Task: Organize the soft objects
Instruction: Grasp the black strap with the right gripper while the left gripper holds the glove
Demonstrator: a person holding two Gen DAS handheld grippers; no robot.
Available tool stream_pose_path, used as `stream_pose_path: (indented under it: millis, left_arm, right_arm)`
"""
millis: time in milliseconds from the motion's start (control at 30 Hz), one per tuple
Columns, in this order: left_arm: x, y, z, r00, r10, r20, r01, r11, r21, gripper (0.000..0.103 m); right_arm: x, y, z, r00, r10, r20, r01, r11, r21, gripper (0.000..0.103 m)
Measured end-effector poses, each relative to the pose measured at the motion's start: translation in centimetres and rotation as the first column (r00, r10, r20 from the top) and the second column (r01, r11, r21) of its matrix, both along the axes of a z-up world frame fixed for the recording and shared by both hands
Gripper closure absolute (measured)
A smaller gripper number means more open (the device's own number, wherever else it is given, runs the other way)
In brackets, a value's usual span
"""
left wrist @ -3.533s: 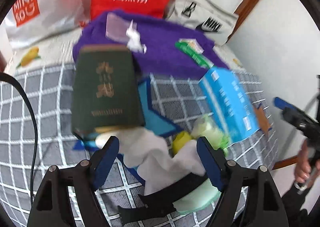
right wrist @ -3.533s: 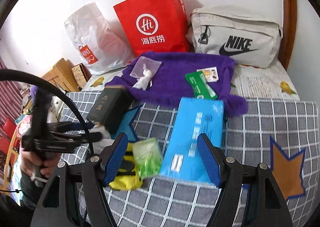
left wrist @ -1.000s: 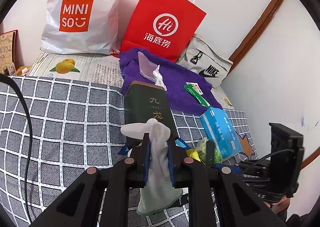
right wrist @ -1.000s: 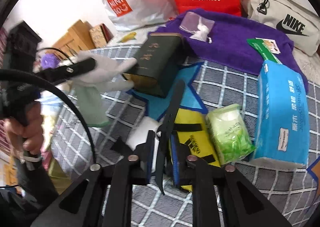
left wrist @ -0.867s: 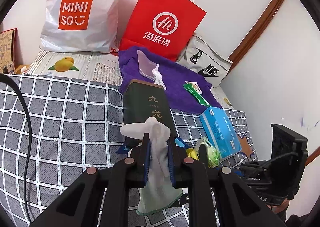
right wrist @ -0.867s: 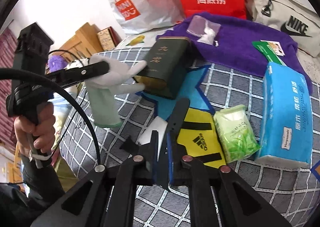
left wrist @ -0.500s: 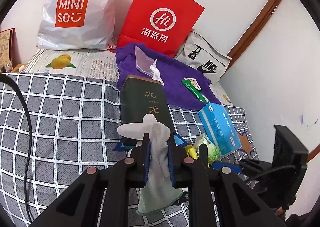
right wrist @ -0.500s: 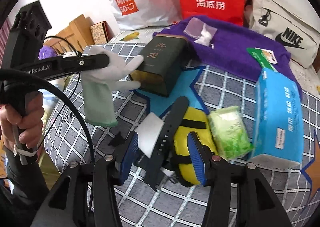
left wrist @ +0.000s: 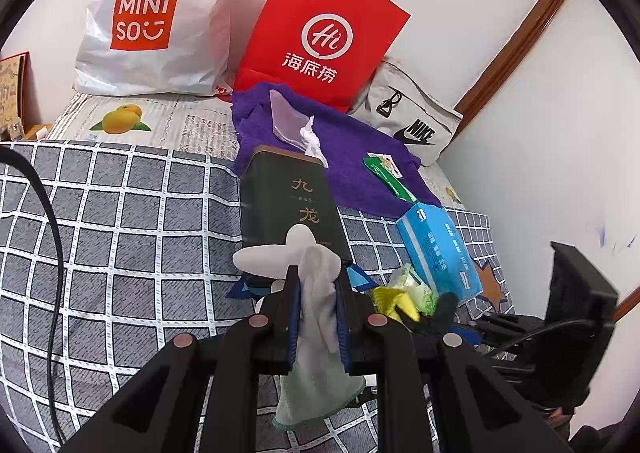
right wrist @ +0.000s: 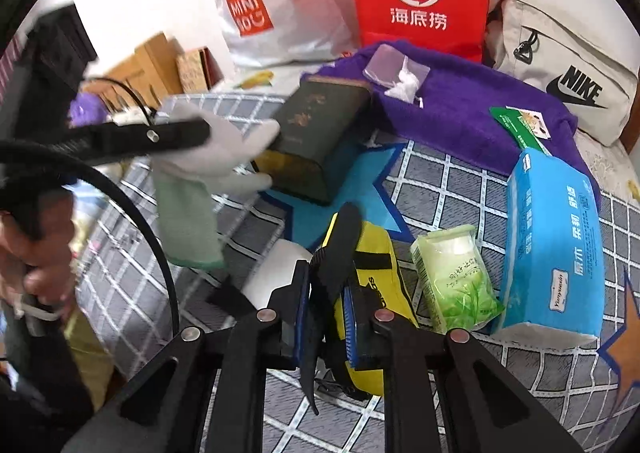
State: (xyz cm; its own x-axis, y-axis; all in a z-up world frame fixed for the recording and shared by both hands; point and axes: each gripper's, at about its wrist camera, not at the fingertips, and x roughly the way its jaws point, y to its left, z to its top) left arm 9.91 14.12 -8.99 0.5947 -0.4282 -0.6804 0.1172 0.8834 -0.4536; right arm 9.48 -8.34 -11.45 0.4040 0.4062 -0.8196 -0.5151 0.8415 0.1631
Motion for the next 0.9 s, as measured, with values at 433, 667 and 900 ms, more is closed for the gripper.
stream_pose_path:
  millis: [433,667,900]
  left_arm:
    - [0.1,-0.7,-0.4,1.000,-0.018,-0.019,0.018,1.000,0.012,0.088]
    - [0.2,-0.6,-0.6,0.999,-0.013,-0.031,0.013,1.000,0.013,0.088]
    - [0.2,-0.7,-0.7,0.999,-0.016,-0.034,0.017,1.000,0.016,0.088]
  right_arm:
    - [0.5,-0.7,-1.4,0.998,0.004,-0.058,-0.002,0.999,0.032,0.078]
    - [-0.4,-0.9,-1.8,0.999,0.018,-0.047,-0.019,1.000,-0.005,0.078]
    - [-1.5,-0.8,-0.3,0.999,0.038,0.002,-0.038,0.999,-0.007,0.095]
